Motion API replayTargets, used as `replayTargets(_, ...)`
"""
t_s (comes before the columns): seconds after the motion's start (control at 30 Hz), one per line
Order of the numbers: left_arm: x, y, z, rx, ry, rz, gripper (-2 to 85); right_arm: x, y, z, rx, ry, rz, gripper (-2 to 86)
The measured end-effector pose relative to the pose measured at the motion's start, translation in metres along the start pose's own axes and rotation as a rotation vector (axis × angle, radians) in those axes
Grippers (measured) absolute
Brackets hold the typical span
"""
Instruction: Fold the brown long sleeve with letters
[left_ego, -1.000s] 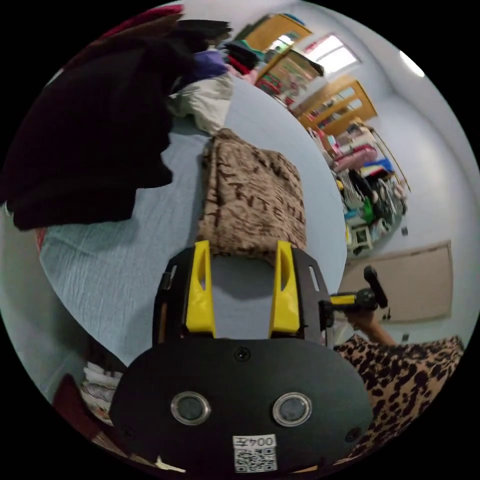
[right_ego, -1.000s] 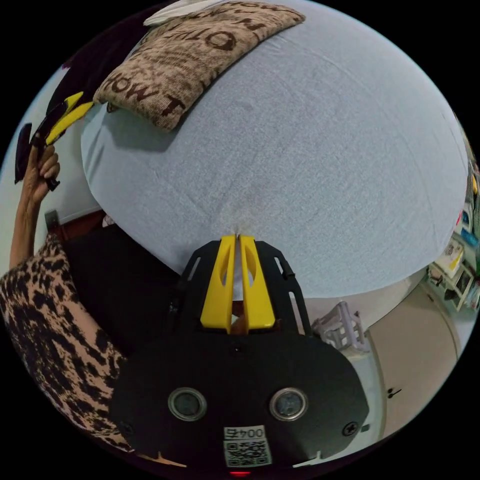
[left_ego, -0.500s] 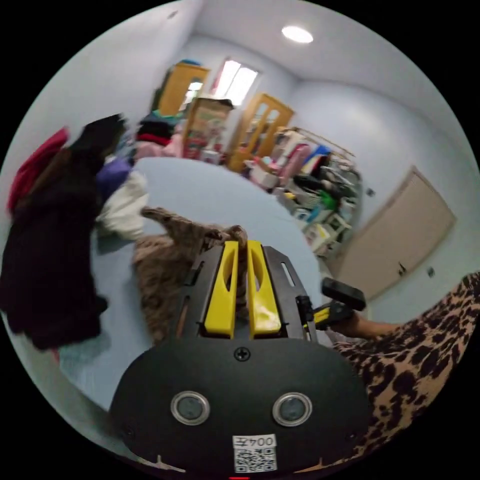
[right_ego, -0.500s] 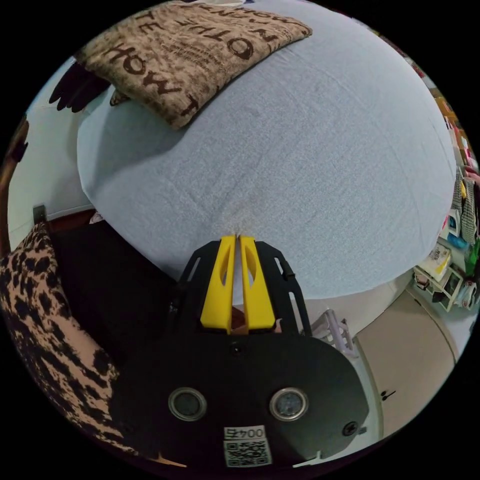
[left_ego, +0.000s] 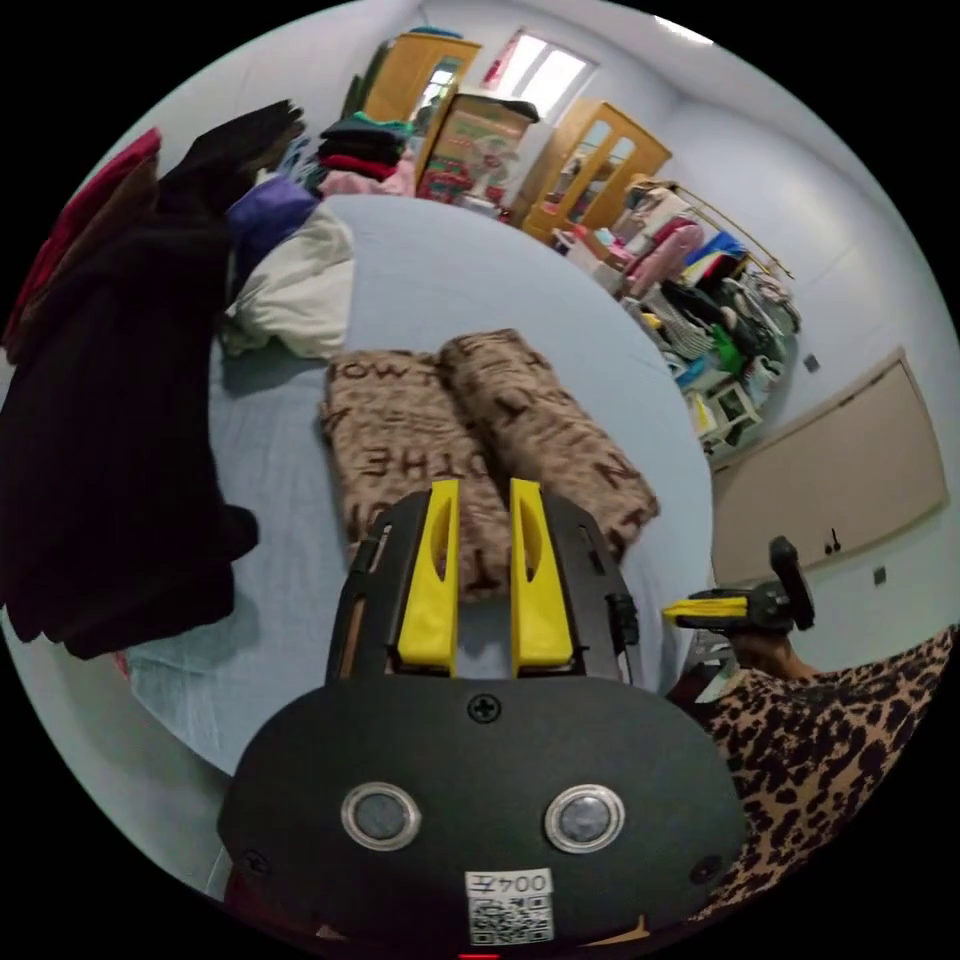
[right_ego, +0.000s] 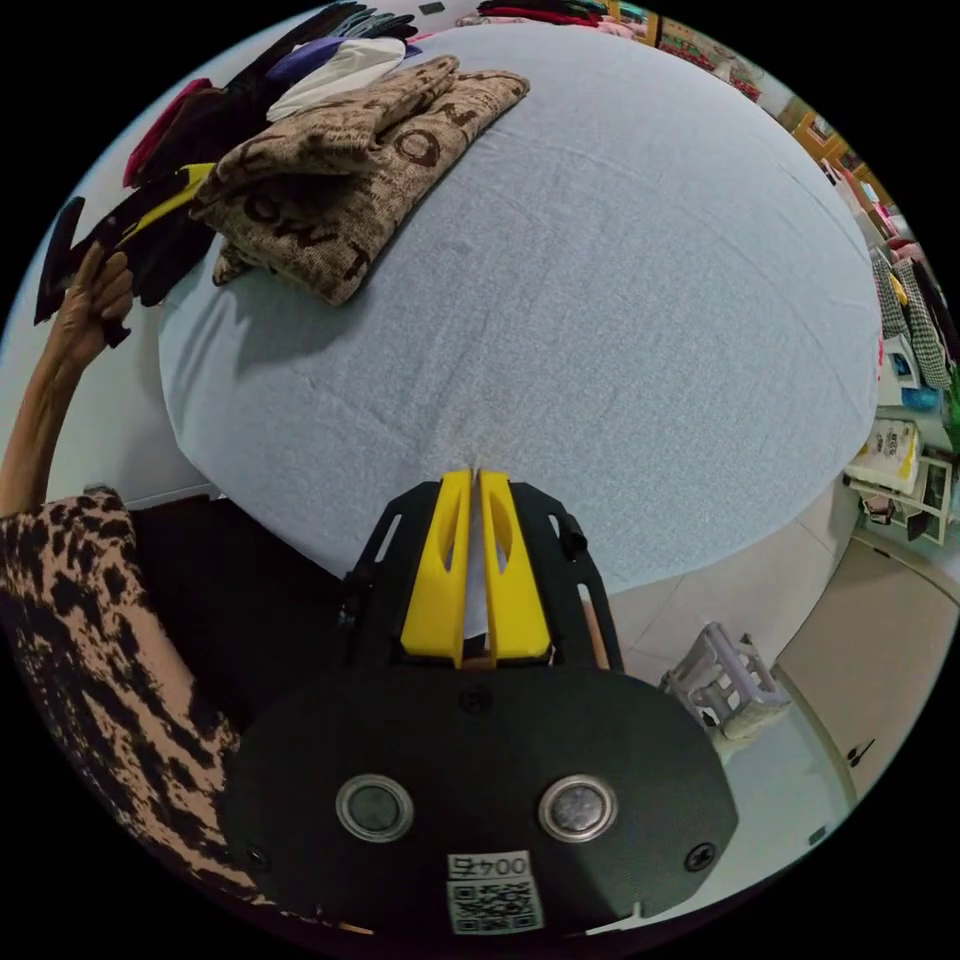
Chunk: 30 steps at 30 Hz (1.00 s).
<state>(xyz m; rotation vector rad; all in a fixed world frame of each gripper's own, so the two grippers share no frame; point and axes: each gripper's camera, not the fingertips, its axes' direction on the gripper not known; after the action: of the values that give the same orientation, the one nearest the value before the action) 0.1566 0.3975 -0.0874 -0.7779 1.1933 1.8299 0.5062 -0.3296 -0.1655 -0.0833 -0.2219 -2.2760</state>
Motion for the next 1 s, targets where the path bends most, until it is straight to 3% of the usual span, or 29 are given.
replayTargets(0.23, -0.04, -0.057, 0.027, -0.073, -0.128, -0.001, 10.4, 0.026, 0.038, 0.01, 0.014, -0.065, 0.029, 1.5)
replayTargets(0.37, -0.054, -0.093, 0.046, -0.111, -0.145, -0.006, 11.4, 0.041, 0.05, -0.032, 0.243, -0.178, 0.02, -0.1)
replayTargets(0.5, -0.069, -0.118, 0.06, -0.139, -0.137, -0.034, 12.2, 0.057, 0.02, -0.064, 0.337, -0.365, -0.07, 1.0)
replayTargets(0.67, -0.081, -0.137, 0.071, -0.166, -0.06, -0.073, 12.6, 0.089, -0.056, -0.065, 0.322, -0.51, -0.079, 13.5)
replayTargets(0.9, -0.085, -0.139, 0.074, -0.167, 0.023, -0.119, 11.6, 0.116, -0.12, -0.031, 0.256, -0.449, -0.008, 14.8)
replayTargets(1.0, -0.081, -0.137, 0.067, -0.145, 0.045, -0.134, 8.1, 0.119, -0.131, -0.014, 0.221, -0.396, 0.005, 11.2)
